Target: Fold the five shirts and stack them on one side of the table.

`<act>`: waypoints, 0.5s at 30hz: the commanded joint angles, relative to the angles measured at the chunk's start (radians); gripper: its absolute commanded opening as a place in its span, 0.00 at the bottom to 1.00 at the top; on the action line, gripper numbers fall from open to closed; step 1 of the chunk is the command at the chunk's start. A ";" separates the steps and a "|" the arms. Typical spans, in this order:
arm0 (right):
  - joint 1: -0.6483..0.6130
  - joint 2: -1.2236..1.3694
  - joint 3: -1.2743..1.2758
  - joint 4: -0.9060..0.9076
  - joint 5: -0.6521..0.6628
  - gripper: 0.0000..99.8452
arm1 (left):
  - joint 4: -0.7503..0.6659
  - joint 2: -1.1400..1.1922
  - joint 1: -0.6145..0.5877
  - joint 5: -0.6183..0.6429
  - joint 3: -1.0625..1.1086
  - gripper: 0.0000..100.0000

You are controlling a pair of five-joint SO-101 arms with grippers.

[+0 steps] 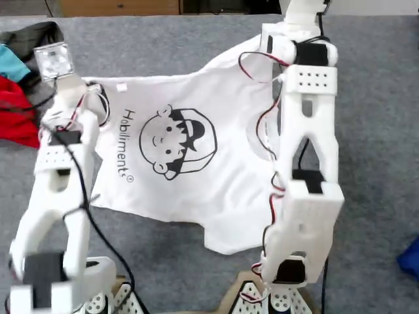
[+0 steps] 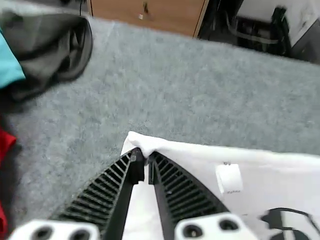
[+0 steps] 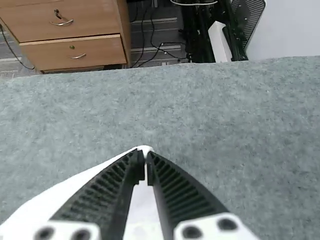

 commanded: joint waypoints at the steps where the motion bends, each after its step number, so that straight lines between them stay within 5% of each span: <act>1: 0.044 0.073 -0.248 0.072 0.003 0.01 | -0.021 0.157 -0.012 0.009 -0.186 0.02; 8: 0.056 0.170 -0.615 0.293 0.003 0.01 | -0.020 0.277 -0.005 0.081 -0.414 0.02; 15: 0.054 0.220 -0.762 0.305 0.003 0.01 | -0.023 0.285 0.031 0.087 -0.551 0.02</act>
